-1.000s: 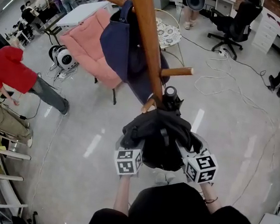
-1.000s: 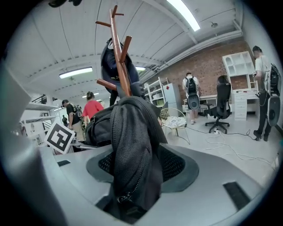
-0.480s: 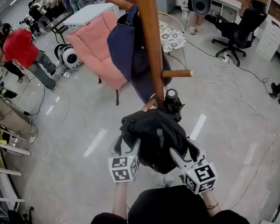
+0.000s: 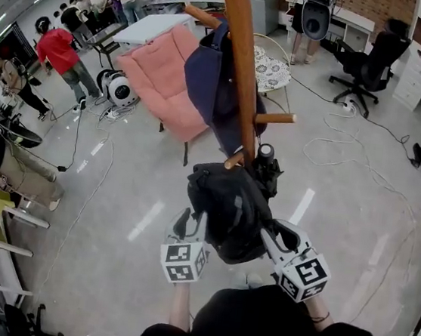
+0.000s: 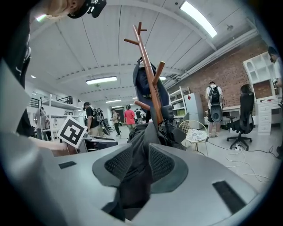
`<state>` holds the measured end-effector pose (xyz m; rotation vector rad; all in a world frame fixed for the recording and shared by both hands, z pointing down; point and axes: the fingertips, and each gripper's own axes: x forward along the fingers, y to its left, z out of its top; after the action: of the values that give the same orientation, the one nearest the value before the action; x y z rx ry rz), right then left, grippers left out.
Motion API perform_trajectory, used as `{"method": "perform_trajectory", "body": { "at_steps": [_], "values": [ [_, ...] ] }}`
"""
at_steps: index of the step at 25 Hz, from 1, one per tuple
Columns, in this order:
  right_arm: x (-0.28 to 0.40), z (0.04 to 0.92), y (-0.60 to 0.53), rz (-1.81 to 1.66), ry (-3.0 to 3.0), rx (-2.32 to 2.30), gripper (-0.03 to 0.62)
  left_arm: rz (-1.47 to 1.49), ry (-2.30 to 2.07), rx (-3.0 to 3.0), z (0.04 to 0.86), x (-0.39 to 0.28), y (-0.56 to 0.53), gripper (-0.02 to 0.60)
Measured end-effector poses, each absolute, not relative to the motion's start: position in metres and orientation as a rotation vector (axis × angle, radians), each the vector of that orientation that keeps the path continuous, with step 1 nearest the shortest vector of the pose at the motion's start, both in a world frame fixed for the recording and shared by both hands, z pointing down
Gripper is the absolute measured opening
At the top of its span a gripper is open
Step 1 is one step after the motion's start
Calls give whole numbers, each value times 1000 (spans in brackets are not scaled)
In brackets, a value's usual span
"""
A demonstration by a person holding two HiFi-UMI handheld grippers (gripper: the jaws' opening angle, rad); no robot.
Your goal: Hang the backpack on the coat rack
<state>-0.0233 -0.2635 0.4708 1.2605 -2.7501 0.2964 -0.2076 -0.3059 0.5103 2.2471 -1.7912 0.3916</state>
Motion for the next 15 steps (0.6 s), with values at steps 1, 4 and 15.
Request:
{"method": "perform_trajectory", "body": {
  "at_steps": [1, 4, 15],
  "values": [
    [-23, 468, -264, 293, -2756, 1260, 107, 393, -1793, 2251, 507, -207, -304, 159],
    [-20, 463, -266, 291, -2752, 1276, 39, 418, -1800, 2267, 499, -205, -296, 77],
    [-4, 426, -285, 206, -2791, 1321, 18, 328, -1835, 2369, 447, -203, -280, 17]
  ]
}}
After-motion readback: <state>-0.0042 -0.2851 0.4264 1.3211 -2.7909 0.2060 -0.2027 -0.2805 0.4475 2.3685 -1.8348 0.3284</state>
